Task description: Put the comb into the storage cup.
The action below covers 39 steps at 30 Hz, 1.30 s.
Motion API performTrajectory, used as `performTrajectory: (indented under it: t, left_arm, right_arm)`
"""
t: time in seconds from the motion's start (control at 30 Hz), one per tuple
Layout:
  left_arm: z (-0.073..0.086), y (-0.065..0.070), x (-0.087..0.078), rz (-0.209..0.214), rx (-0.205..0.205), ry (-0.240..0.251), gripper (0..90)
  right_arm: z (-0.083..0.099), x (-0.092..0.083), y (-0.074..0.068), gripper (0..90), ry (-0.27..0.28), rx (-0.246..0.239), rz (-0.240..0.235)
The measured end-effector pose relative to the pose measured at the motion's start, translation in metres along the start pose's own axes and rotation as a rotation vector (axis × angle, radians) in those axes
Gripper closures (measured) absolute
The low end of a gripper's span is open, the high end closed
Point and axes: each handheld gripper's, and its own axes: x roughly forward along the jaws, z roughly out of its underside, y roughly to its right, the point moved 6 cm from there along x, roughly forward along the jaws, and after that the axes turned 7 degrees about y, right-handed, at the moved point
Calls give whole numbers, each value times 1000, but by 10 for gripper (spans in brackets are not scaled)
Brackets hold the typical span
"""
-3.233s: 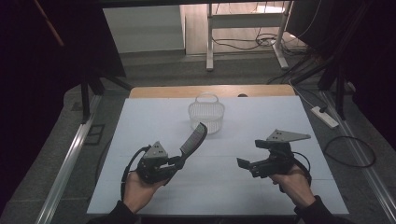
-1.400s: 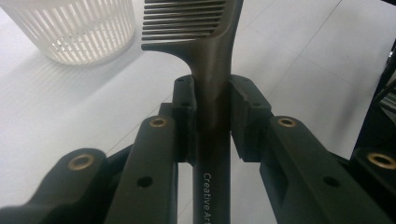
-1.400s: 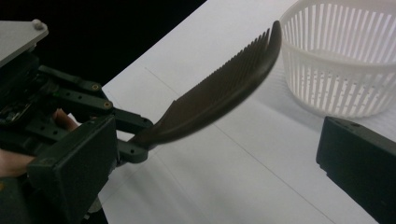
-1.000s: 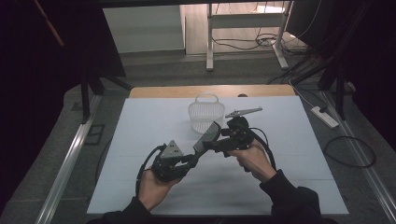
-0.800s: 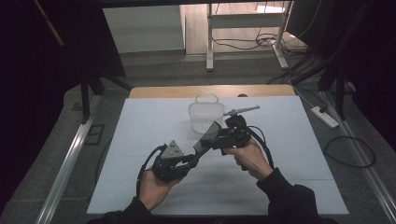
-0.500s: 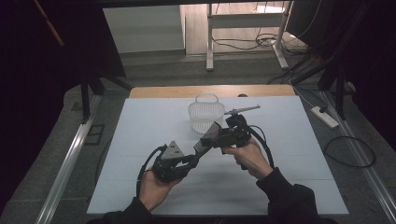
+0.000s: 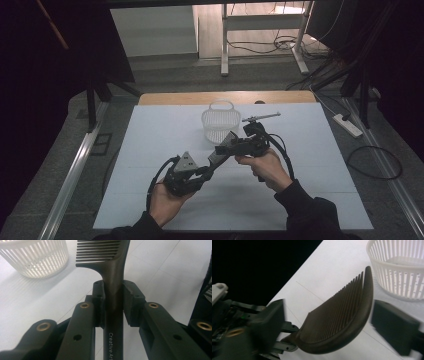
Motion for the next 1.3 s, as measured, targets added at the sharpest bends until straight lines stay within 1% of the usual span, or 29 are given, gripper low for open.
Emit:
performTrajectory:
  t: [0.03,0.07,0.1,0.13,0.17,0.3,0.43,0.47,0.53,0.57,0.6,0.63,0.67,0.7,0.73,0.77,0.83,0.97,1.1,1.17,1.2,1.23,1.3]
  left_arm:
    - [0,0,0,-2,0,0,729]
    - [0,-1,0,-6,-2,0,729]
    - [0,-1,0,-6,-2,0,729]
    - [0,-1,0,-8,-3,-2,729]
    - [1,-2,0,-10,-4,-4,729]
    - [1,-3,1,-16,-5,-9,729]
    - [2,-4,1,-25,-3,-16,729]
    - [2,-4,1,-28,-2,-17,728]
    - [2,-4,1,-31,-1,-19,729]
    - [2,-4,1,-34,4,-21,729]
    - [3,-4,2,-38,7,-25,729]
    - [3,-4,2,-41,9,-29,729]
    - [4,-4,3,-44,12,-32,728]
    - [4,-4,3,-46,14,-36,729]
    - [5,-4,4,-47,15,-40,729]
    - [5,-4,5,-46,14,-43,728]
    - [5,-5,5,-37,8,-44,727]
    - [6,-5,6,-28,2,-42,724]
    - [6,-6,6,-9,-8,-32,713]
    - [6,-6,6,0,-16,-22,698]
    - [5,-6,6,0,-21,-17,648]
    - [5,-6,6,0,-21,-17,633]
    - [5,-6,5,-1,-24,-11,626]
  right_arm:
    - [0,0,0,232,0,0,0]
    - [0,-2,0,356,5,9,-20]
    - [0,-2,0,356,5,9,-20]
    - [0,-3,0,453,9,17,-34]
    - [0,-3,0,453,9,17,-34]
    - [0,-5,0,586,15,44,-83]
    - [0,-5,2,692,24,66,-99]
    - [1,-5,3,745,30,81,-108]
    - [1,-5,4,750,29,89,-111]
    - [1,-5,4,773,31,114,-117]
    - [1,-5,3,785,29,124,-128]
    - [1,-5,3,785,29,124,-128]
    - [1,-5,3,796,30,130,-137]
    - [1,-4,1,824,34,151,-160]
    - [1,-4,1,824,34,151,-160]
    - [1,-4,0,831,36,161,-173]
    - [2,-4,-2,835,39,157,-174]
    - [2,-4,-2,837,41,167,-177]
    - [2,-4,-2,838,46,164,-185]
    - [2,-5,-2,838,48,163,-191]
    - [1,-5,-3,838,52,163,-198]
    - [1,-5,-3,838,52,163,-198]
    - [1,-6,-3,838,55,158,-195]
